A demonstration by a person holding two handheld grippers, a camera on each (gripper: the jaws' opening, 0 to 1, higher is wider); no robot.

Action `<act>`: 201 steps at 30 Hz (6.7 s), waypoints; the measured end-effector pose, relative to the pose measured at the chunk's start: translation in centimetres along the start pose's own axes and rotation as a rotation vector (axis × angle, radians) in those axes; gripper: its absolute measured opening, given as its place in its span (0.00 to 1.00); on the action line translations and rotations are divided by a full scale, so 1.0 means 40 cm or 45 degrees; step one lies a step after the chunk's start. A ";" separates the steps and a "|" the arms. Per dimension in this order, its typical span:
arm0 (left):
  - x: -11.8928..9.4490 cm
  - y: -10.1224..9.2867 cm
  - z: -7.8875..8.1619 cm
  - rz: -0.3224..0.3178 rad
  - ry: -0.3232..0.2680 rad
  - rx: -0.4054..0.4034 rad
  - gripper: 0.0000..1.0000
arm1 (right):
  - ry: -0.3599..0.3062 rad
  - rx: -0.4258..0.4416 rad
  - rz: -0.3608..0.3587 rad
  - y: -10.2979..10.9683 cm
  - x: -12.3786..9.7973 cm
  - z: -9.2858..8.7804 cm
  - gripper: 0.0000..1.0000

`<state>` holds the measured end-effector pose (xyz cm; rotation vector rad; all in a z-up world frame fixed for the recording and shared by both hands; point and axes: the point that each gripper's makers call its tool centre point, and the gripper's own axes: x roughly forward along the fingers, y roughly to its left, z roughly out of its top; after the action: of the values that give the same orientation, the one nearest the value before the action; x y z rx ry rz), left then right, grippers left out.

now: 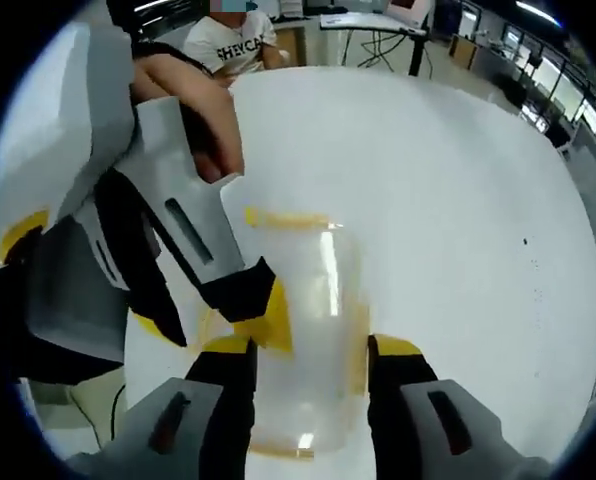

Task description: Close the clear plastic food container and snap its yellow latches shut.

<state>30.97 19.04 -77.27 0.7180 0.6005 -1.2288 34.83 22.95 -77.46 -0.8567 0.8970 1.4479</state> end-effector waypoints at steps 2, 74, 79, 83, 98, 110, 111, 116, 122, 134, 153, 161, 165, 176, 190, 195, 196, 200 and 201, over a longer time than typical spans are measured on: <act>-0.001 0.005 0.002 0.012 0.008 0.032 0.37 | -0.016 -0.067 -0.007 0.016 0.002 0.009 0.44; -0.009 0.074 -0.138 -0.074 0.392 0.123 0.72 | 0.160 -0.091 -0.197 0.067 -0.003 -0.167 0.71; -0.009 0.074 -0.139 -0.074 0.393 0.122 0.72 | 0.129 -0.086 -0.205 0.068 -0.003 -0.167 0.71; -0.010 0.074 -0.139 -0.072 0.382 0.119 0.72 | 0.113 -0.085 -0.206 0.067 -0.003 -0.165 0.71; -0.044 0.081 -0.183 -0.060 0.400 0.093 0.73 | 0.098 -0.113 -0.208 0.062 0.025 -0.115 0.71; -0.092 0.094 -0.244 -0.037 0.436 0.069 0.73 | 0.091 -0.145 -0.204 0.055 0.060 -0.044 0.72; -0.095 0.094 -0.247 -0.037 0.437 0.068 0.73 | 0.093 -0.149 -0.202 0.051 0.065 -0.036 0.72; -0.117 0.115 -0.280 -0.016 0.459 0.049 0.73 | 0.118 -0.172 -0.200 0.032 0.082 -0.003 0.72; -0.139 0.149 -0.316 0.001 0.460 0.028 0.73 | 0.113 -0.189 -0.200 0.001 0.099 0.034 0.72; -0.153 0.209 -0.350 -0.007 0.468 0.044 0.74 | 0.165 -0.175 -0.226 -0.052 0.120 0.078 0.72; -0.155 0.348 -0.391 -0.050 0.452 0.080 0.75 | 0.184 -0.121 -0.266 -0.177 0.135 0.125 0.72; -0.140 0.388 -0.395 -0.080 0.458 0.103 0.76 | 0.179 -0.088 -0.284 -0.211 0.135 0.129 0.72; -0.139 0.406 -0.396 -0.087 0.468 0.120 0.76 | 0.203 -0.076 -0.293 -0.230 0.136 0.128 0.72; -0.133 0.458 -0.398 -0.091 0.438 0.132 0.76 | 0.231 -0.058 -0.311 -0.283 0.136 0.129 0.73; -0.126 0.474 -0.394 -0.068 0.421 0.121 0.77 | 0.222 -0.054 -0.359 -0.305 0.141 0.130 0.74; -0.127 0.473 -0.394 -0.061 0.406 0.130 0.78 | 0.221 -0.061 -0.354 -0.304 0.139 0.131 0.75; -0.126 0.472 -0.396 -0.057 0.408 0.139 0.78 | 0.217 -0.060 -0.354 -0.304 0.138 0.131 0.75; -0.125 0.472 -0.401 -0.046 0.421 0.184 0.79 | 0.192 -0.058 -0.353 -0.304 0.135 0.132 0.74; -0.126 0.474 -0.400 -0.043 0.413 0.179 0.79 | 0.186 -0.062 -0.357 -0.304 0.133 0.132 0.74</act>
<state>47.72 37.70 -80.70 1.0412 0.8000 -1.2029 46.59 30.44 -80.52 -1.0901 0.8154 1.1789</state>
